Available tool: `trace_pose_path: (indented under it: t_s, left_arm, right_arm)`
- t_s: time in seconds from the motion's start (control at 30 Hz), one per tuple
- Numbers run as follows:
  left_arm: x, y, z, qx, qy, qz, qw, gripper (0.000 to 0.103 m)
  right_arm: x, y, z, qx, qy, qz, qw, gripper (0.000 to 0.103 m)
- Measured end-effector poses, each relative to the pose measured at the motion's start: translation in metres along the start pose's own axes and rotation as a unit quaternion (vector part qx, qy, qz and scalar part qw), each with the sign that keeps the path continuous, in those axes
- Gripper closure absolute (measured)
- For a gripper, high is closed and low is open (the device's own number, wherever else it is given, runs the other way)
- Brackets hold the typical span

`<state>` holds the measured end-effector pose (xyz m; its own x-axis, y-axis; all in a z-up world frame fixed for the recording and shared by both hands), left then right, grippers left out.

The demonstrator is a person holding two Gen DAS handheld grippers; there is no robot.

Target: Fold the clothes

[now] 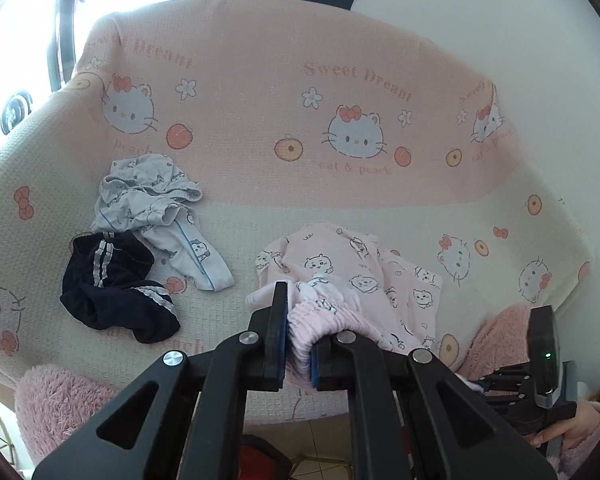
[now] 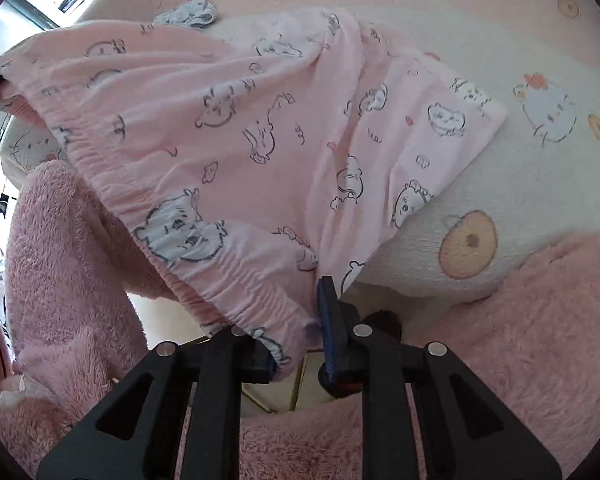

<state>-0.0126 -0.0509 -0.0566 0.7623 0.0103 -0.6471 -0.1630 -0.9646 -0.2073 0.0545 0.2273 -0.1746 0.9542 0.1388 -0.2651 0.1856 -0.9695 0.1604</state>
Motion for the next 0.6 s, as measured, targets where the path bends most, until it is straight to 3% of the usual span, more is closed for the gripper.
trace_pose_path:
  t_s: [0.03,0.13,0.2,0.27,0.37,0.47,0.6]
  left_arm:
    - [-0.001,0.001,0.001,0.0,0.004,0.001,1.0,0.094]
    - [-0.026,-0.012,-0.025,0.065,-0.027,0.027,0.9972,0.094]
    - [-0.05,-0.031,-0.066,0.106,-0.082,0.063,0.9891,0.094]
    - [-0.072,-0.048,-0.109,0.122,-0.133,0.097,0.9788,0.094]
    - [-0.1,-0.056,-0.147,0.125,-0.168,0.106,0.972,0.094]
    - [-0.121,-0.052,-0.133,0.085,-0.16,0.113,0.9769,0.094]
    - [-0.14,-0.029,-0.052,0.05,-0.077,0.077,0.9928,0.094]
  right_arm:
    - [-0.005,-0.005,-0.013,0.025,-0.023,-0.006,0.999,0.093]
    - [-0.043,-0.023,-0.075,0.064,-0.104,0.007,0.992,0.093]
    - [-0.073,-0.02,-0.126,0.084,-0.166,0.01,0.982,0.093]
    - [-0.093,-0.016,-0.185,0.097,-0.23,0.002,0.968,0.093]
    - [-0.106,-0.006,-0.256,0.093,-0.302,-0.002,0.949,0.093]
    - [-0.122,-0.002,-0.285,0.095,-0.326,-0.01,0.941,0.093]
    - [-0.161,-0.015,-0.24,0.081,-0.264,0.002,0.961,0.093]
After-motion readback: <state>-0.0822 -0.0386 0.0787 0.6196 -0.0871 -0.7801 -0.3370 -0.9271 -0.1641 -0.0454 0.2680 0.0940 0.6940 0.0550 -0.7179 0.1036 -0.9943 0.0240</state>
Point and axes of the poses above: each gripper's, at about its wrist camera, not at the fingertips, and z roughly the way its jaws point, y to its left, x to its underside, the point moved 4 cm from there along z, roughly the way its jaws point, and after that the axes turned 3 degrees about x, right-handed, at the moved point
